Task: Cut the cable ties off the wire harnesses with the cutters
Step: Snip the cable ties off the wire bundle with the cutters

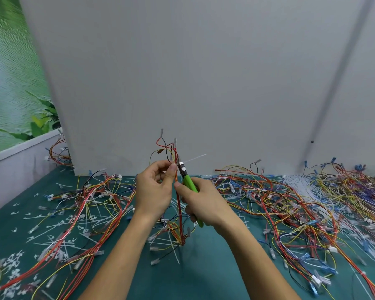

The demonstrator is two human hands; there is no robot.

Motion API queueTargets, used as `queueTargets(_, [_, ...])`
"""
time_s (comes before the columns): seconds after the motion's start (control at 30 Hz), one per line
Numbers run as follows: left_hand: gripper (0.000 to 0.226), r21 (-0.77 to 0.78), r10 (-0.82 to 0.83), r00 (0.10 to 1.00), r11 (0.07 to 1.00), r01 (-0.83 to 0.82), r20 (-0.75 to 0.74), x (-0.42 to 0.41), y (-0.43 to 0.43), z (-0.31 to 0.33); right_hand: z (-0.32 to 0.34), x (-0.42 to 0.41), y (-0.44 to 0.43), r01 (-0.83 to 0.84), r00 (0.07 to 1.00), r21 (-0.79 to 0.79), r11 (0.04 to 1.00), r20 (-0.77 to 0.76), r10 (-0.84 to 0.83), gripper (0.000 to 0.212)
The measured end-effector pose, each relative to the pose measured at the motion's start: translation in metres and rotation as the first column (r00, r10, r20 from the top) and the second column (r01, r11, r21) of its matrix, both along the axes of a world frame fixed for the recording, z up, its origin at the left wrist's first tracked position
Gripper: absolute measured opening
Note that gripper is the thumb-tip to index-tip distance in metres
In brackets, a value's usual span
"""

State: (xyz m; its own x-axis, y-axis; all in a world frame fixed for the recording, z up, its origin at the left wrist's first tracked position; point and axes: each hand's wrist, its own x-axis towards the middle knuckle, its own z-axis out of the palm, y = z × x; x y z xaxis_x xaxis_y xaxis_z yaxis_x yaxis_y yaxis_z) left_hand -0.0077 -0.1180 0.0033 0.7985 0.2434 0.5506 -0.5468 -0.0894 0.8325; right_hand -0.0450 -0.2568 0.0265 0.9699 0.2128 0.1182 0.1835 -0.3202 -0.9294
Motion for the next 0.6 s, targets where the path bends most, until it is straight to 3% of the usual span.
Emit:
queueTargets(0.4, [0.005,0.066,0.033,0.999,0.997,-0.034,0.017,-0.003,-0.0017,0.0007,0.0002,0.0009,-0.0009,0.052,0.998,-0.042,0.998,0.046,-0.05,0.027])
queueTargets(0.6, [0.008,-0.03,0.026,0.999,0.999,-0.026,-0.022,-0.0045,-0.0064,0.0007,-0.0008,0.0014,-0.0007,0.071,0.995,-0.019,0.997,0.077,-0.069,0.026])
